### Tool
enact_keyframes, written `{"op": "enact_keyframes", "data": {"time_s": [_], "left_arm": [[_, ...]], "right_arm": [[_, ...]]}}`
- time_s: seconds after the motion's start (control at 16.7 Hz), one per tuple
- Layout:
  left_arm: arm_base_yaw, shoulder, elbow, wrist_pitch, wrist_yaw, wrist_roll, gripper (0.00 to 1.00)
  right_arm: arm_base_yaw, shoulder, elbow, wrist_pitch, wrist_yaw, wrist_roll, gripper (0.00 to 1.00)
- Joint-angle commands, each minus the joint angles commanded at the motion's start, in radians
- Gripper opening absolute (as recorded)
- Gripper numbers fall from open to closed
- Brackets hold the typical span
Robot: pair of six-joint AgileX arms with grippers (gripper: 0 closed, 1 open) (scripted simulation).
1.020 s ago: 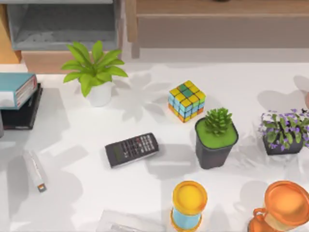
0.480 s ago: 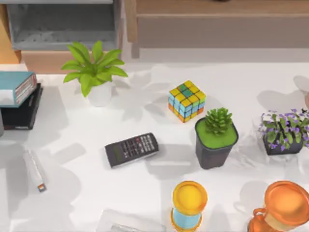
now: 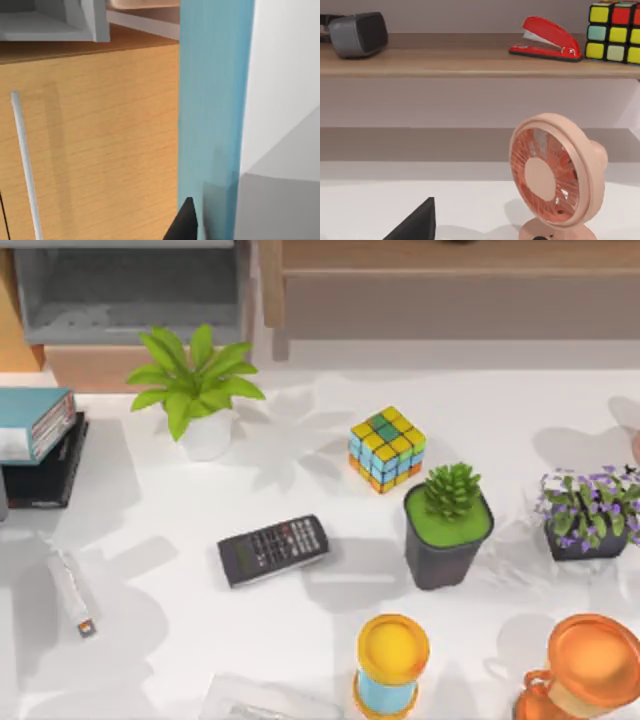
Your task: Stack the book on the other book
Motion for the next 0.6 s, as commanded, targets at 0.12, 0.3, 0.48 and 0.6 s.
{"op": "enact_keyframes", "data": {"time_s": [0.12,0.3,0.48,0.6], "left_arm": [[0.0,0.0,0.0,0.0,0.0,0.0,0.83],[0.0,0.0,0.0,0.0,0.0,0.0,1.0],[0.0,0.0,0.0,0.0,0.0,0.0,1.0],[0.0,0.0,0.0,0.0,0.0,0.0,1.0]], "right_arm": [[0.0,0.0,0.0,0.0,0.0,0.0,1.0],[0.0,0.0,0.0,0.0,0.0,0.0,1.0],[0.0,0.0,0.0,0.0,0.0,0.0,1.0],[0.0,0.0,0.0,0.0,0.0,0.0,1.0]]}}
